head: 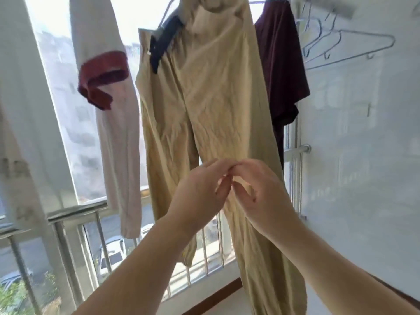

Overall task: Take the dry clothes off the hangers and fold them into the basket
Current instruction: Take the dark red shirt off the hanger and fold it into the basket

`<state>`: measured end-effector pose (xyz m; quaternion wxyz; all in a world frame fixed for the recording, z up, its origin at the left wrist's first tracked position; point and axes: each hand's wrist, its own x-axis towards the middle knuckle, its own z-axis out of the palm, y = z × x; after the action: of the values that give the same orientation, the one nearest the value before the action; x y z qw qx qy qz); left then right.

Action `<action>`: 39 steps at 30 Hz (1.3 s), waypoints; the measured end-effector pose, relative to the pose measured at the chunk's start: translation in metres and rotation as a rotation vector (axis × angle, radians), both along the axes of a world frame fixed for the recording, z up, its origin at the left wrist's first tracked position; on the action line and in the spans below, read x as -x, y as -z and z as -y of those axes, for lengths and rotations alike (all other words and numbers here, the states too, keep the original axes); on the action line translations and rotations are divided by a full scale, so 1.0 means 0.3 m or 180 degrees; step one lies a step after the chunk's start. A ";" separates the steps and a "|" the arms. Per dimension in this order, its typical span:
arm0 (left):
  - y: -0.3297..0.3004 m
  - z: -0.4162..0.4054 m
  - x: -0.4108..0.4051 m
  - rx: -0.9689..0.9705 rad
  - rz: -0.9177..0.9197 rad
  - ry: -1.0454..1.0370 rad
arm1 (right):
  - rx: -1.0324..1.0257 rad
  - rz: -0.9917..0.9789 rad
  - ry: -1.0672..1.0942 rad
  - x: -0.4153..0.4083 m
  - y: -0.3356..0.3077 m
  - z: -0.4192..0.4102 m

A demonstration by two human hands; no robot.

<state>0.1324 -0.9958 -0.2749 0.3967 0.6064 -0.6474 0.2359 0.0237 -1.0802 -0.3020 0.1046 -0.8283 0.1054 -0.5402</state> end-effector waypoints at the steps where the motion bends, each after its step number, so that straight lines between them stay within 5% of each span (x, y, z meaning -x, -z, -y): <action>1: -0.051 0.020 0.008 0.0060 0.0075 0.0044 | 0.0045 0.0050 0.0020 0.010 -0.049 0.018; 10: -0.492 0.219 0.102 0.0874 0.0962 -0.0179 | 0.0882 0.0776 0.0361 0.073 -0.483 0.239; 16: -0.741 0.362 0.140 0.0708 0.1499 -0.1090 | 0.1182 0.0776 0.0906 0.097 -0.753 0.399; 24: -0.978 0.505 0.135 -0.0017 0.1284 -0.1854 | 0.0823 0.0033 0.1700 0.013 -1.055 0.531; 29: -1.010 0.584 0.121 -0.0430 0.1259 -0.1944 | 0.0750 -0.0272 0.1714 -0.032 -1.101 0.661; 39: -1.022 0.837 0.098 -0.0324 0.1326 -0.1716 | 0.1089 0.0545 0.1420 0.034 -1.026 0.857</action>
<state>0.1030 -1.2469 0.0318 0.1487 0.7135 -0.5420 0.4184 0.0135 -1.3372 0.0057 -0.1494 -0.7417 0.1831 -0.6277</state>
